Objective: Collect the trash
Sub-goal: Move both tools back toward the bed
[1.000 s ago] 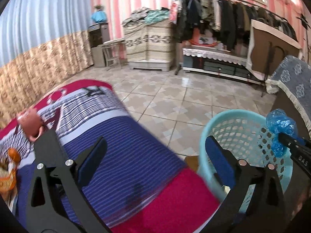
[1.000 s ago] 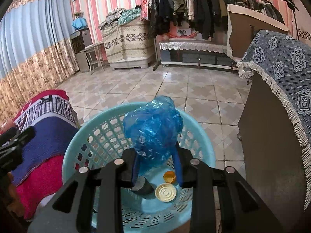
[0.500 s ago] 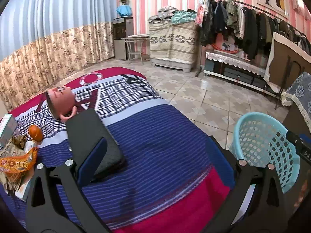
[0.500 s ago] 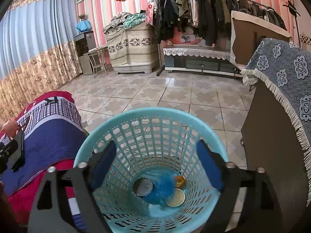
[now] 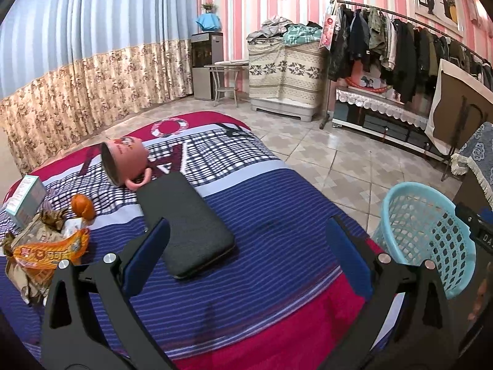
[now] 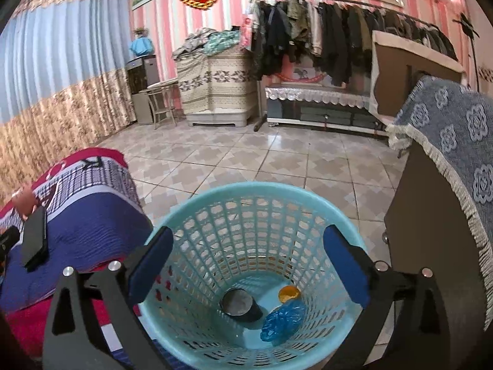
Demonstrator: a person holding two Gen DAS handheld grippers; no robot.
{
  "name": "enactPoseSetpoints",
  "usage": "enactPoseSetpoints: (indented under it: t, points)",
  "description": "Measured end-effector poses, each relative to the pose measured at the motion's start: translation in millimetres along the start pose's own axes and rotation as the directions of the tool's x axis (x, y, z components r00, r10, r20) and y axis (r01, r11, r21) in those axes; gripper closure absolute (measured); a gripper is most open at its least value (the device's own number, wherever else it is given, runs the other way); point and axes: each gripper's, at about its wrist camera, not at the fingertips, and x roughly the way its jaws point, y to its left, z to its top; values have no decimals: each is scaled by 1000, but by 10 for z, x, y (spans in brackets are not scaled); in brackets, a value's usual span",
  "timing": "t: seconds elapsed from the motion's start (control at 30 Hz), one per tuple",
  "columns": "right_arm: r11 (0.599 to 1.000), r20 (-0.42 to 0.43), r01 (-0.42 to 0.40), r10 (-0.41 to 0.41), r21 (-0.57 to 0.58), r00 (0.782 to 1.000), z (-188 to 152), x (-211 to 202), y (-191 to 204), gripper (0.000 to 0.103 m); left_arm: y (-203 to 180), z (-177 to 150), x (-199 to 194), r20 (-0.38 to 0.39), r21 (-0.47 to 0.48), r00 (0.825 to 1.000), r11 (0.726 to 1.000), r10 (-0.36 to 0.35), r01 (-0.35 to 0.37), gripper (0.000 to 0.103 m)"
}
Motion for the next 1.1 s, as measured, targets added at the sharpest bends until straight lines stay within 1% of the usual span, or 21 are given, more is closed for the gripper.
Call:
enactPoseSetpoints:
  t: [0.2, 0.33, 0.5, 0.7, 0.9, 1.0, 1.07, 1.1]
  points:
    - [998, -1, -45, 45, -47, 999, -42, -80, 157, 7, 306, -51, -166, 4, -17, 999, 999, 35, -34, 6]
    - [994, -8, -98, 97, -39, 995, -93, -177, 193, 7, 569, -123, -324, 10, -30, 998, 997, 65, -65, 6]
    - [992, 29, -115, 117, -53, 993, -141, -364, 272, 7, 1006, -212, -554, 14, -51, 993, 992, 117, -116, 6]
    - [985, 32, -151, 154, -82, 988, -165, -479, 474, 7, 1579, -368, -828, 10, -94, 982, 978, 187, -185, 6]
    - [962, 17, -228, 233, -149, 972, -240, -579, 918, 7, 2179, -583, -1053, -14, -132, 964, 955, 267, -266, 6]
    - [941, -2, -270, 276, -201, 961, -306, -629, 1244, 7, 2486, -681, -1142, -36, -174, 955, 939, 295, -297, 6]
    - [929, -2, -282, 290, -241, 957, -351, -681, 1450, 7, 2721, -747, -1192, -56, -206, 949, 927, 309, -314, 6]
    - [920, -3, -292, 301, -260, 953, -369, -704, 1555, 7, 2778, -766, -1197, -61, -214, 946, 922, 319, -324, 6]
